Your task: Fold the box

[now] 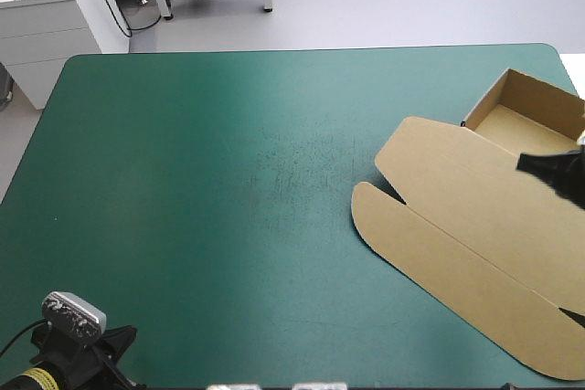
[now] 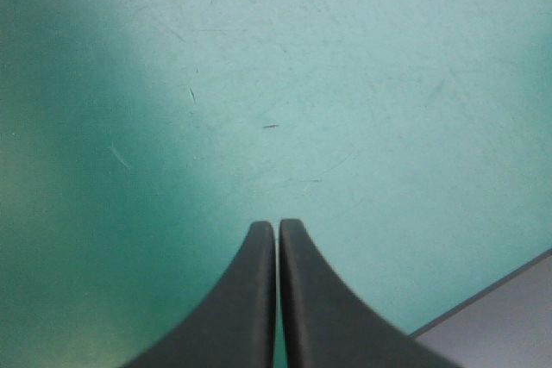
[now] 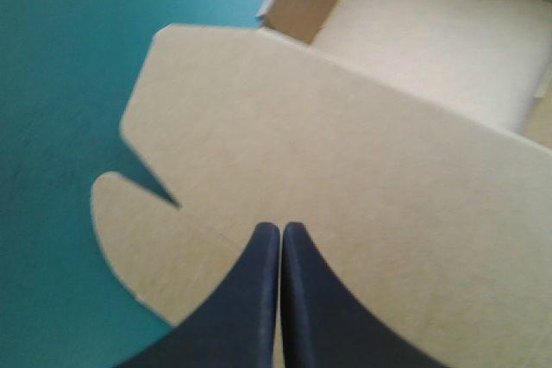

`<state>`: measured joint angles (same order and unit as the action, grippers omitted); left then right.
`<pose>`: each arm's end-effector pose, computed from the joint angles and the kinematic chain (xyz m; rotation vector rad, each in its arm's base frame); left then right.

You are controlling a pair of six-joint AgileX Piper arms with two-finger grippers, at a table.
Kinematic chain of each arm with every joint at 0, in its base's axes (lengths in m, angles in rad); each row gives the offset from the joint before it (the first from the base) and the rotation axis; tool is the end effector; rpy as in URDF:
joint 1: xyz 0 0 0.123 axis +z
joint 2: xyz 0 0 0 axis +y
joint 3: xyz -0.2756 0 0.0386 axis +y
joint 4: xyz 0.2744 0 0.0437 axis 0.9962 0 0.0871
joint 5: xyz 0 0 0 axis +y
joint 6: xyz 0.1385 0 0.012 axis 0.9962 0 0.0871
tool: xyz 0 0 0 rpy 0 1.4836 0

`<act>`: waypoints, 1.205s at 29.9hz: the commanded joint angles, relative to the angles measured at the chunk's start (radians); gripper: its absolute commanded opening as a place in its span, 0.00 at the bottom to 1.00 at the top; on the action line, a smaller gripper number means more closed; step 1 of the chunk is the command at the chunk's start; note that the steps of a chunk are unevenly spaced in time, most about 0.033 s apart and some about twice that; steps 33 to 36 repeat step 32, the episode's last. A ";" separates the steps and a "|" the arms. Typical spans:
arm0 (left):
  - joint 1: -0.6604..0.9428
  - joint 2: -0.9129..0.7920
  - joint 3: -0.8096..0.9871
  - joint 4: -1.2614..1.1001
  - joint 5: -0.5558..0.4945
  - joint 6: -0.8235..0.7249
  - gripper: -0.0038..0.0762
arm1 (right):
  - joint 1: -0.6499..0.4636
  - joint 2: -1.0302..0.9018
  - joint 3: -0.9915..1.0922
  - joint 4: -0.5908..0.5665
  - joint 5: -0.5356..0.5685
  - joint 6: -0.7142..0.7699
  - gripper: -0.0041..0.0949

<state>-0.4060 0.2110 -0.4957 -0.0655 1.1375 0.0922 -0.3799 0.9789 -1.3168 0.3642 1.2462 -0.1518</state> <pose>0.0792 -0.0430 0.2413 0.5759 2.2745 -0.2386 0.2159 -0.0357 0.4115 0.2412 2.3082 0.2026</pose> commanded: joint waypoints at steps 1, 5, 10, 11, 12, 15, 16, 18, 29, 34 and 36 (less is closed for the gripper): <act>-0.002 0.013 -0.025 -0.012 -0.057 -0.002 0.04 | 0.132 -0.117 0.073 0.011 0.005 -0.008 0.03; -0.002 0.013 -0.025 -0.025 -0.057 -0.002 0.04 | 0.225 -0.237 0.219 0.007 0.005 -0.011 0.03; -0.002 0.013 -0.025 -0.044 -0.057 -0.002 0.04 | 0.244 -0.399 0.414 -0.035 0.003 -0.103 0.03; -0.002 0.013 -0.025 -0.044 -0.057 -0.002 0.04 | 0.244 -0.432 0.454 -0.043 0.003 -0.126 0.03; -0.002 0.013 -0.025 -0.044 -0.057 -0.002 0.04 | 0.244 -0.464 0.491 -0.047 0.003 -0.143 0.03; -0.002 0.013 -0.025 -0.044 -0.057 -0.002 0.04 | 0.244 -0.545 0.579 -0.047 -0.007 -0.146 0.02; -0.002 0.013 -0.025 -0.044 -0.057 -0.002 0.04 | 0.244 -0.570 0.610 -0.047 -0.014 -0.146 0.02; -0.002 0.013 -0.025 -0.044 -0.057 -0.007 0.04 | 0.244 -0.611 0.667 -0.047 -0.026 -0.146 0.02; -0.002 0.013 -0.025 -0.044 -0.057 -0.003 0.04 | 0.244 -0.751 0.776 -0.004 -0.050 -0.173 0.02; -0.002 0.013 -0.025 -0.044 -0.057 -0.005 0.04 | 0.244 -0.751 0.776 0.004 -0.051 -0.171 0.02; -0.002 0.013 -0.025 -0.044 -0.057 -0.005 0.04 | 0.244 -0.751 0.776 0.004 -0.051 -0.171 0.02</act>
